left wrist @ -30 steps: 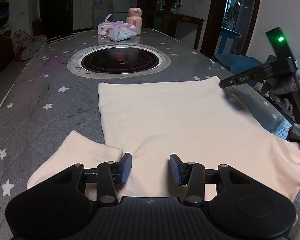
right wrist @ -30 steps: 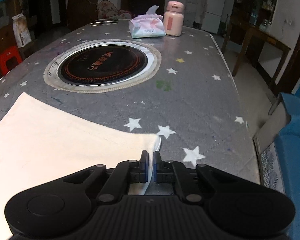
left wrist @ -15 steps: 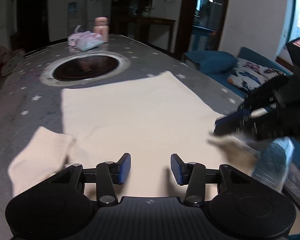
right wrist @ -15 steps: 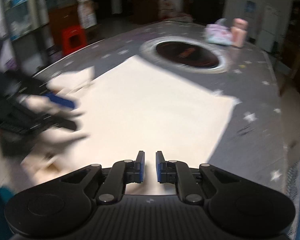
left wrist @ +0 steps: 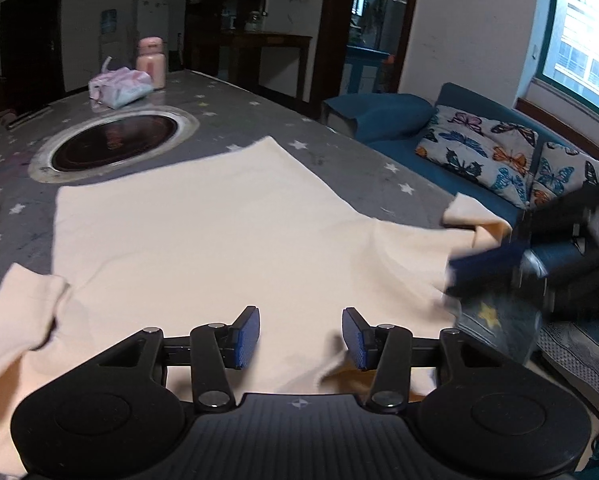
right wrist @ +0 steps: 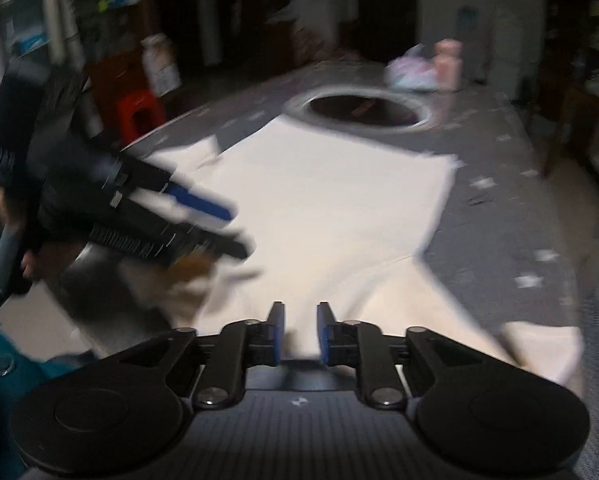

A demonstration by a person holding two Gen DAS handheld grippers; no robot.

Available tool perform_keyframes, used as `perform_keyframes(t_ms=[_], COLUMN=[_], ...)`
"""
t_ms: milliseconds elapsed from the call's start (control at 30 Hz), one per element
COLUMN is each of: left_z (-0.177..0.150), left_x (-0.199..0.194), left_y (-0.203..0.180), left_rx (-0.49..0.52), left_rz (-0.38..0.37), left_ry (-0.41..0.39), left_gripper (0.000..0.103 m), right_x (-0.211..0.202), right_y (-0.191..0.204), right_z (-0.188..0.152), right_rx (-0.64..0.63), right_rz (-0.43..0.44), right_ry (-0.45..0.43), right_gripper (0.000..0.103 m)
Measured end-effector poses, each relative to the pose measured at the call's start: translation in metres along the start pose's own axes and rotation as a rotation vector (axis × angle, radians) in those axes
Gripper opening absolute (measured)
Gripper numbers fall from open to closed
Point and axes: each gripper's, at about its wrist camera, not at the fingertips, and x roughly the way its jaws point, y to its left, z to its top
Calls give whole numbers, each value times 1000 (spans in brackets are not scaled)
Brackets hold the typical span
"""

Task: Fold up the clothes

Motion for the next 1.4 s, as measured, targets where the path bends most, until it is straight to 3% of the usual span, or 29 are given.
perform_keyframes(t_ms=[167, 267, 367, 533, 600, 700, 900, 1000, 1267, 1400], left_z=[-8, -9, -9, -10, -10, -10, -11, -11, -12, -13], left_x=[7, 6, 7, 8, 8, 8, 8, 8, 7, 7], left_y=[-8, -9, -9, -13, -12, -12, -12, -12, -11, -12], left_rx=[12, 10, 7, 26, 26, 21, 21, 21, 36, 34], left_rz=[-11, -10, -11, -8, -9, -12, -13, -15, -22, -17], left_ry=[24, 20, 20, 19, 19, 19, 16, 16, 19, 18], left_gripper=[52, 53, 54, 59, 59, 59, 59, 59, 60, 60], right_x=[-5, 6, 15, 15, 14, 12, -31, -54, -63, -48], right_y=[-41, -61, -71, -76, -78, -81, -80, -84, -106, -112], right_z=[3, -1, -7, -15, -15, -16, -6, -16, -68, -65], right_rx=[56, 71, 75, 76, 73, 69, 124, 189, 330, 374], right_rz=[-238, -317, -338, -367, -389, -422, -480, -552, -718, -581], right_ry=[-1, 38, 79, 82, 72, 56, -148, -198, -68, -69], right_gripper=[28, 29, 32, 29, 12, 4, 2, 2, 9, 15])
